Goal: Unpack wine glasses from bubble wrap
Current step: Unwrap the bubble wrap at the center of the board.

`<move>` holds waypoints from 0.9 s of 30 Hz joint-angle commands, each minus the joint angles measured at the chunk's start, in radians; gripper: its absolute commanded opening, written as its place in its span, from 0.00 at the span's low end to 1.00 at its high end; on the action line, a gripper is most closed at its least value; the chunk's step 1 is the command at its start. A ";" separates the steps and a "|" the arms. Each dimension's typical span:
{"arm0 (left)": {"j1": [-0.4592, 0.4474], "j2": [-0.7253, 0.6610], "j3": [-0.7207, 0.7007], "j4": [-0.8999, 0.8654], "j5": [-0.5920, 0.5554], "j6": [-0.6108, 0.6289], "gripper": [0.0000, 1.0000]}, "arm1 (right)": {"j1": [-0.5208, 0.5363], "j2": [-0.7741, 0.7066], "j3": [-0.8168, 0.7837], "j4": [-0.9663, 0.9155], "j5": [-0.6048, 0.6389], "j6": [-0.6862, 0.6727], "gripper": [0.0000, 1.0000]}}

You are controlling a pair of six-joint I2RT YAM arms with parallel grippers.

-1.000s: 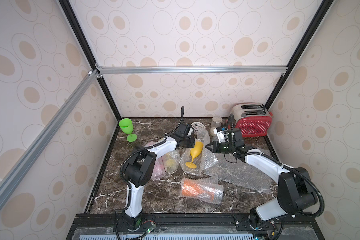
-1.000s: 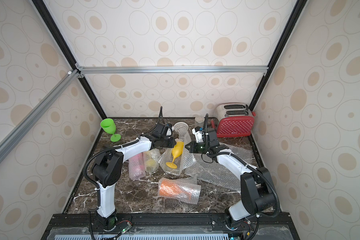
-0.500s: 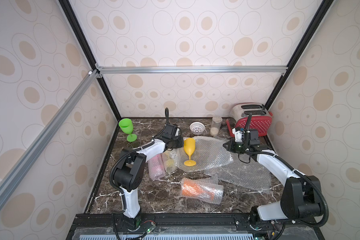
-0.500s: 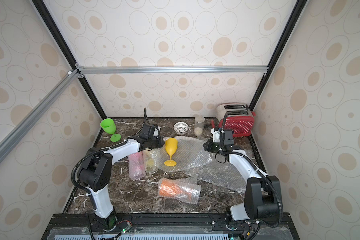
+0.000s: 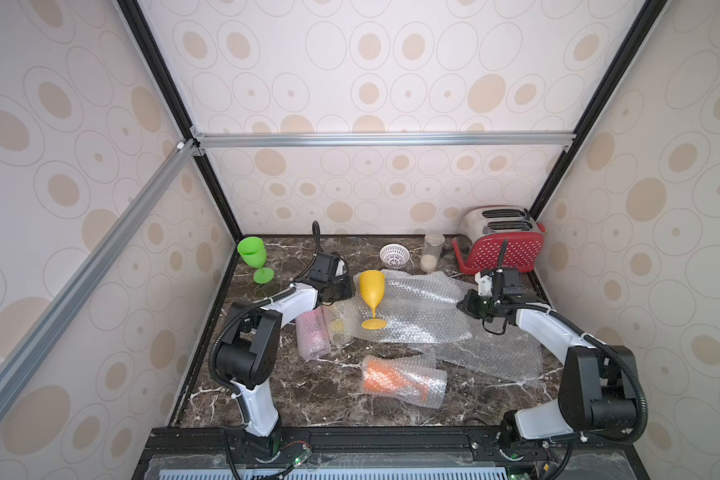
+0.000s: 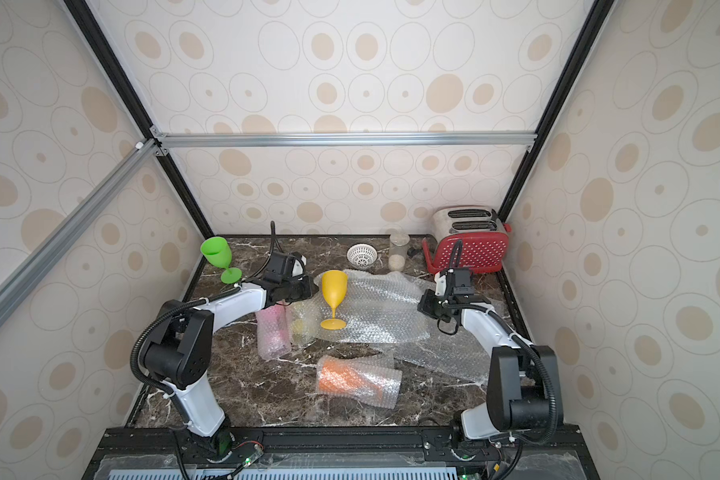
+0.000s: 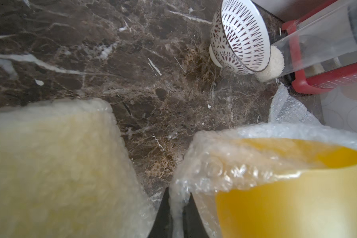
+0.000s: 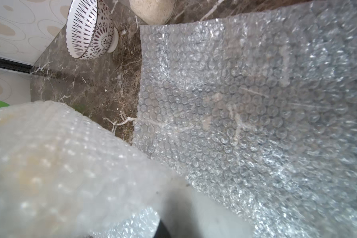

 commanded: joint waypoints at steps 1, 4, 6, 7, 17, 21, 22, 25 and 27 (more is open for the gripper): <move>0.022 -0.018 -0.014 0.058 0.022 -0.039 0.10 | -0.008 0.012 -0.014 -0.032 0.061 0.004 0.00; 0.014 -0.008 -0.027 0.115 0.063 -0.079 0.10 | -0.008 0.020 -0.012 -0.039 0.061 0.002 0.00; -0.003 0.008 -0.011 0.127 0.083 -0.086 0.11 | -0.008 0.017 -0.008 -0.047 0.074 0.002 0.00; -0.016 0.019 0.005 0.123 0.093 -0.084 0.12 | -0.008 0.010 -0.010 -0.049 0.081 0.002 0.00; -0.083 0.129 0.115 0.049 0.068 -0.069 0.25 | -0.008 -0.001 -0.005 -0.090 0.149 -0.018 0.03; -0.083 0.108 0.155 -0.053 -0.024 -0.023 0.47 | -0.009 -0.011 -0.012 -0.104 0.174 -0.030 0.05; -0.083 0.100 0.162 -0.071 -0.040 -0.013 0.49 | -0.008 -0.012 -0.013 -0.109 0.179 -0.032 0.06; -0.084 0.065 0.188 -0.129 -0.092 0.014 0.55 | -0.009 -0.014 -0.012 -0.122 0.183 -0.041 0.10; -0.090 0.041 0.205 -0.172 -0.126 0.032 0.56 | -0.008 -0.020 -0.014 -0.127 0.182 -0.044 0.11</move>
